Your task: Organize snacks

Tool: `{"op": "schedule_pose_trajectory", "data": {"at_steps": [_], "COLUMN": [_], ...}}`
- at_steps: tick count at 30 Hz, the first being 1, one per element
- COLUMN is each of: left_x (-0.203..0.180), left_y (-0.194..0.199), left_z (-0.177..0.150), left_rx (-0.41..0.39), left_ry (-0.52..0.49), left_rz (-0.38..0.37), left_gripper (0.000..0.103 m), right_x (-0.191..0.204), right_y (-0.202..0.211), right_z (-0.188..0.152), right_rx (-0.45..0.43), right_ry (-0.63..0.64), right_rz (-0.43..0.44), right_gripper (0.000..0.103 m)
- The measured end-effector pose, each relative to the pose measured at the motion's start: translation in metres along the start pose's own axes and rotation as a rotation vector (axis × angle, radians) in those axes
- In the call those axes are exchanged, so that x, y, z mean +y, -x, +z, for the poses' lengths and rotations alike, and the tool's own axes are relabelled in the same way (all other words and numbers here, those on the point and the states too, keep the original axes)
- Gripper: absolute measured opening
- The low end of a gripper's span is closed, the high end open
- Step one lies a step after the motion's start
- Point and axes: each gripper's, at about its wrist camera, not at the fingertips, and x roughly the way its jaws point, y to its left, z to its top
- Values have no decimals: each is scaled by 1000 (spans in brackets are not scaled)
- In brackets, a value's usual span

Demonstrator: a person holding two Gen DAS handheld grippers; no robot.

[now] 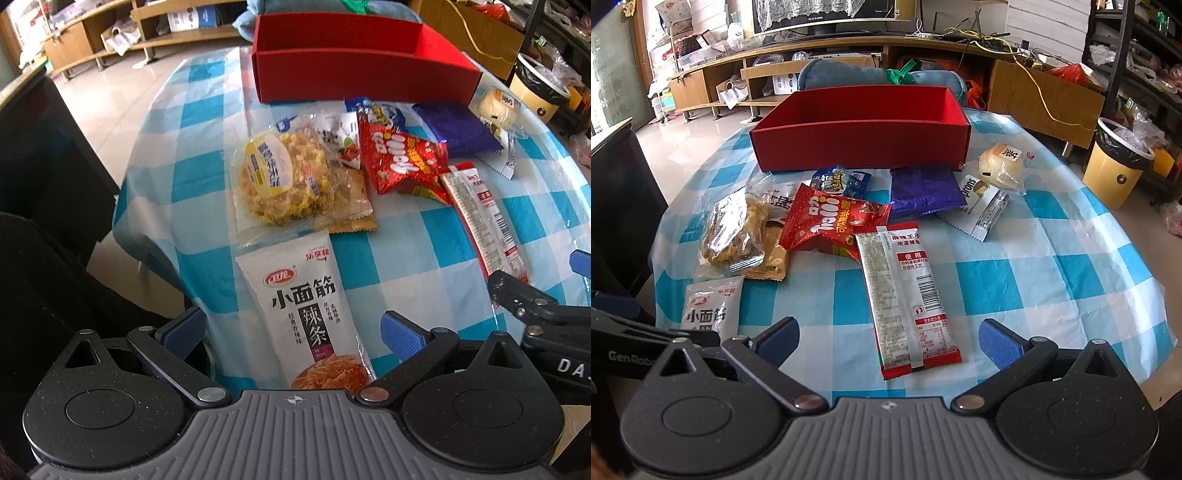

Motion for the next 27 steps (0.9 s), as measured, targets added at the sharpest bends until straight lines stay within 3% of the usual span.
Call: {"op": "schedule_pose_trajectory", "data": {"at_steps": [14,27], "left_x": [-7,-4], "left_y": [-30,-47], "left_z": [2,4], "left_rx": [119,169], "left_ry": [45,86], "left_rz": [17,9], "left_gripper": [100,97], "right_x": [-14,-23], "right_y": [-17,-76], "right_z": [21,52], "right_rx": [50,166], "right_ry": [21,119], "right_rz": [39,75], "right_gripper": [100,100]}}
